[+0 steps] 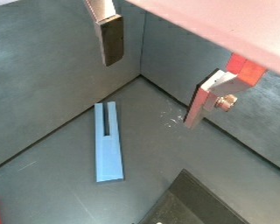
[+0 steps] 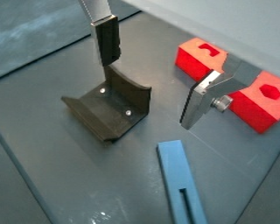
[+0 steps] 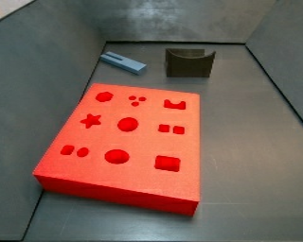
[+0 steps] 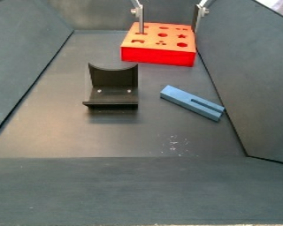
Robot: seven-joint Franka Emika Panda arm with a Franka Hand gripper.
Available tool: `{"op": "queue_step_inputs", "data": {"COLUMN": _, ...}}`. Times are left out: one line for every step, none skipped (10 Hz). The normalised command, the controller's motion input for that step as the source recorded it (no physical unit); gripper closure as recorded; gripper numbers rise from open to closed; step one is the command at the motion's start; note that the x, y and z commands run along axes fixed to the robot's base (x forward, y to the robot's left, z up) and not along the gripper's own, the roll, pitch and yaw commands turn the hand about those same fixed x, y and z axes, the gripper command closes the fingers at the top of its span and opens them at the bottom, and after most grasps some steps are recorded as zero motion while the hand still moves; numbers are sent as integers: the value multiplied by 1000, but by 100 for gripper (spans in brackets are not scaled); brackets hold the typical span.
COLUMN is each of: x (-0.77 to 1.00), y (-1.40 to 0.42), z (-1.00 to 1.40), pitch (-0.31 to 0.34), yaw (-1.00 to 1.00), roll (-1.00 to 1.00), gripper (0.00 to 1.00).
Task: Pick up the double-square object. Move up. Place the double-square object on the fixture. Regrasp the double-square object. Move to above the board. Insert the double-square object.
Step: Pick up the double-square object.
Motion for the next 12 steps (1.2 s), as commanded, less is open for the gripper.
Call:
{"op": "queue_step_inputs", "data": {"x": 0, "y": 0, "z": -591, "pitch": 0, "yaw": 1000, "roll": 0, "gripper": 0}}
{"op": "queue_step_inputs", "data": {"x": 0, "y": 0, "z": -597, "pitch": 0, "yaw": 1000, "roll": 0, "gripper": 0}}
{"op": "queue_step_inputs", "data": {"x": 0, "y": 0, "z": -620, "pitch": 0, "yaw": 1000, "roll": 0, "gripper": 0}}
{"op": "queue_step_inputs", "data": {"x": 0, "y": 0, "z": -734, "pitch": 0, "yaw": 1000, "roll": 0, "gripper": 0}}
{"op": "queue_step_inputs", "data": {"x": 0, "y": -283, "z": -866, "pitch": 96, "yaw": 920, "roll": 117, "gripper": 0}}
{"op": "queue_step_inputs", "data": {"x": -69, "y": -571, "z": -734, "pitch": 179, "yaw": 583, "roll": 153, "gripper": 0}}
{"op": "queue_step_inputs", "data": {"x": -460, "y": -474, "z": -594, "pitch": 7, "yaw": 414, "roll": 0, "gripper": 0}}
{"op": "queue_step_inputs", "data": {"x": -543, "y": -294, "z": -517, "pitch": -79, "yaw": 340, "roll": 0, "gripper": 0}}
{"op": "queue_step_inputs", "data": {"x": -409, "y": -160, "z": -489, "pitch": -74, "yaw": 309, "roll": 43, "gripper": 0}}
{"op": "queue_step_inputs", "data": {"x": -397, "y": -34, "z": -520, "pitch": -90, "yaw": 314, "roll": 63, "gripper": 0}}
{"op": "queue_step_inputs", "data": {"x": -323, "y": -69, "z": -546, "pitch": -113, "yaw": 314, "roll": 34, "gripper": 0}}
{"op": "queue_step_inputs", "data": {"x": -131, "y": -34, "z": -540, "pitch": -137, "yaw": 254, "roll": 0, "gripper": 0}}
